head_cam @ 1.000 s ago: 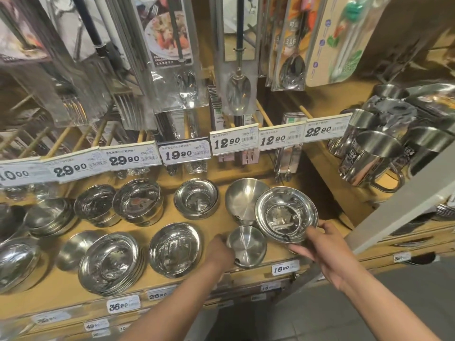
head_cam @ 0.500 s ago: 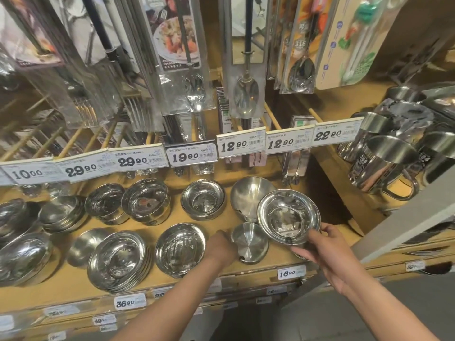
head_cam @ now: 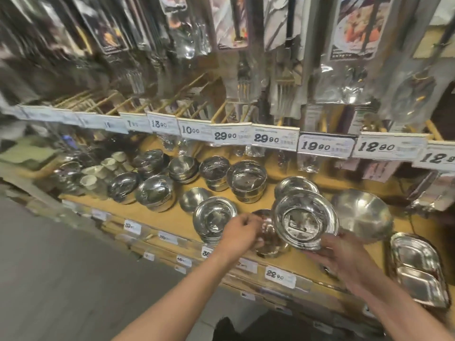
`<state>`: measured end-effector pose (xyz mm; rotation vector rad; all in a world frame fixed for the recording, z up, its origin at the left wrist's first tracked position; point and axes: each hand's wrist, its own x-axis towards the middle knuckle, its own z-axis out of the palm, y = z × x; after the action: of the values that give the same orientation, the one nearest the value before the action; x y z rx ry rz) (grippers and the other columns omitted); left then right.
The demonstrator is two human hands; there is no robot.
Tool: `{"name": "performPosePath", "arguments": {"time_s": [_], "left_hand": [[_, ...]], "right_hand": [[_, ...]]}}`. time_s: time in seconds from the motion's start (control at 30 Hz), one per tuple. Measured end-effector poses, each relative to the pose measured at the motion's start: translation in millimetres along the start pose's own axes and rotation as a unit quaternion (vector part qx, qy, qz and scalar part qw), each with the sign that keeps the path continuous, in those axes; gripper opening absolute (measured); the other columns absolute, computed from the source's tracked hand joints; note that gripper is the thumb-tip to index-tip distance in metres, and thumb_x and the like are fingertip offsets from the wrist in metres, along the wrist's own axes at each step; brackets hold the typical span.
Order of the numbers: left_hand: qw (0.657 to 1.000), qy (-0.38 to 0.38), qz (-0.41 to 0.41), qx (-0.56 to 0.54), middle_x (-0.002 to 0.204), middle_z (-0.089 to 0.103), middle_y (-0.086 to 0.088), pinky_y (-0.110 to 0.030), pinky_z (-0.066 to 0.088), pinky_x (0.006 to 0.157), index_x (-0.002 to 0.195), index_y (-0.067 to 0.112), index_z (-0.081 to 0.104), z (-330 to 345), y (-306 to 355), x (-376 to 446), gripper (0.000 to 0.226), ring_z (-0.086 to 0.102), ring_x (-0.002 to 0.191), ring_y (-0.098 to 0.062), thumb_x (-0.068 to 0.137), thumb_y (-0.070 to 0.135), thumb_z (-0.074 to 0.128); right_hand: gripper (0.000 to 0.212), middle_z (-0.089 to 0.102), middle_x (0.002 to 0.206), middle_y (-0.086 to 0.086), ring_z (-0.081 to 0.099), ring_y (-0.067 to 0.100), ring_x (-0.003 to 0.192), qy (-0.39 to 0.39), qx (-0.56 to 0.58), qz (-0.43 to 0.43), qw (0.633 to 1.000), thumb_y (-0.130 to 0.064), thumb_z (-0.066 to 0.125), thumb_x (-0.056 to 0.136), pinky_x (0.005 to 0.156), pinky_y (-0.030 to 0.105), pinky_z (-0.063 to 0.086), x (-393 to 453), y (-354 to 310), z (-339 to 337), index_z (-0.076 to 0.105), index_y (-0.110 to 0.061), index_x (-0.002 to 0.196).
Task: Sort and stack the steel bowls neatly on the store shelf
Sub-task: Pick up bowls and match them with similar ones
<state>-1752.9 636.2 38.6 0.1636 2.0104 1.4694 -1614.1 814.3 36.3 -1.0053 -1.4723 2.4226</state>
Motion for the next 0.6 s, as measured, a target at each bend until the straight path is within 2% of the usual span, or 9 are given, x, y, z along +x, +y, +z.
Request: {"name": "performPosePath", "arguments": {"time_s": [0.1,0.17,0.27,0.33,0.4,0.47,0.53,0.6], "left_hand": [[0.998,0.026,0.001,-0.065,0.087,0.070,-0.002,-0.025,0.060,0.069,0.081,0.024,0.077,-37.5,-7.3,-7.8,0.024,0.073,0.071,-0.008,0.098,0.020,0.060],[0.994,0.034,-0.014,-0.101,0.090,0.074,-0.007,-0.029,0.061,0.073,0.093,0.015,0.076,-59.5,-12.4,-12.8,0.015,0.075,0.082,-0.016,0.096,0.024,0.064],[0.992,0.028,-0.030,-0.124,0.103,0.076,-0.013,-0.036,0.062,0.081,0.111,0.005,0.067,-84.9,-18.3,-12.5,0.032,0.077,0.089,-0.026,0.092,0.030,0.071],[0.991,0.048,-0.033,-0.117,0.102,0.072,-0.011,-0.030,0.062,0.075,0.111,0.006,0.063,-102.9,-21.8,-6.1,0.031,0.075,0.082,-0.022,0.091,0.027,0.073],[0.994,0.072,-0.034,-0.081,0.095,0.068,-0.009,-0.024,0.059,0.065,0.106,0.006,0.062,-120.7,-24.2,4.7,0.016,0.072,0.068,-0.013,0.094,0.014,0.069],[0.994,0.089,-0.041,-0.039,0.090,0.069,-0.008,-0.021,0.057,0.057,0.100,0.007,0.063,-140.4,-28.8,18.8,0.009,0.070,0.056,-0.008,0.093,0.001,0.063],[0.995,0.095,-0.040,-0.005,0.086,0.069,-0.008,-0.023,0.057,0.055,0.096,0.009,0.064,-157.5,-33.2,33.9,0.012,0.068,0.052,-0.008,0.091,-0.002,0.062],[0.994,0.097,-0.040,0.012,0.083,0.070,-0.007,-0.033,0.062,0.056,0.092,0.011,0.066,-170.6,-35.2,47.6,0.013,0.068,0.052,-0.011,0.090,-0.002,0.064]], "right_hand": [[0.032,0.075,0.111,0.021,0.075,0.035,0.099,-0.047,-0.024,0.025,0.998,0.005,0.052,0.099,0.068,0.034,0.064,8.9,6.0,34.0,0.055,-0.005,0.129],[0.026,0.077,0.106,0.017,0.076,0.031,0.097,-0.092,-0.044,0.034,0.994,0.001,0.054,0.099,0.073,0.034,0.064,11.6,11.6,57.5,0.057,-0.008,0.122],[0.035,0.077,0.110,0.014,0.075,0.030,0.103,-0.123,-0.061,0.055,0.989,0.001,0.057,0.096,0.084,0.041,0.063,21.6,23.0,89.0,0.052,-0.008,0.130],[0.048,0.075,0.115,0.015,0.074,0.029,0.106,-0.128,-0.080,0.069,0.986,0.000,0.058,0.095,0.089,0.044,0.061,30.2,29.7,112.3,0.043,-0.006,0.141],[0.060,0.072,0.123,0.017,0.074,0.028,0.106,-0.130,-0.110,0.081,0.982,-0.006,0.060,0.097,0.099,0.048,0.056,36.7,34.5,134.7,0.032,-0.003,0.150],[0.067,0.069,0.126,0.018,0.076,0.027,0.100,-0.098,-0.138,0.088,0.982,-0.011,0.062,0.098,0.104,0.055,0.051,45.7,42.7,155.3,0.027,-0.011,0.155],[0.067,0.069,0.125,0.019,0.077,0.026,0.094,-0.047,-0.173,0.088,0.980,-0.014,0.065,0.096,0.100,0.055,0.054,53.4,48.4,173.0,0.030,-0.016,0.154],[0.048,0.073,0.116,0.014,0.077,0.020,0.083,0.004,-0.202,0.073,0.977,-0.016,0.065,0.097,0.080,0.042,0.062,60.6,53.9,184.3,0.048,-0.008,0.140]]}}
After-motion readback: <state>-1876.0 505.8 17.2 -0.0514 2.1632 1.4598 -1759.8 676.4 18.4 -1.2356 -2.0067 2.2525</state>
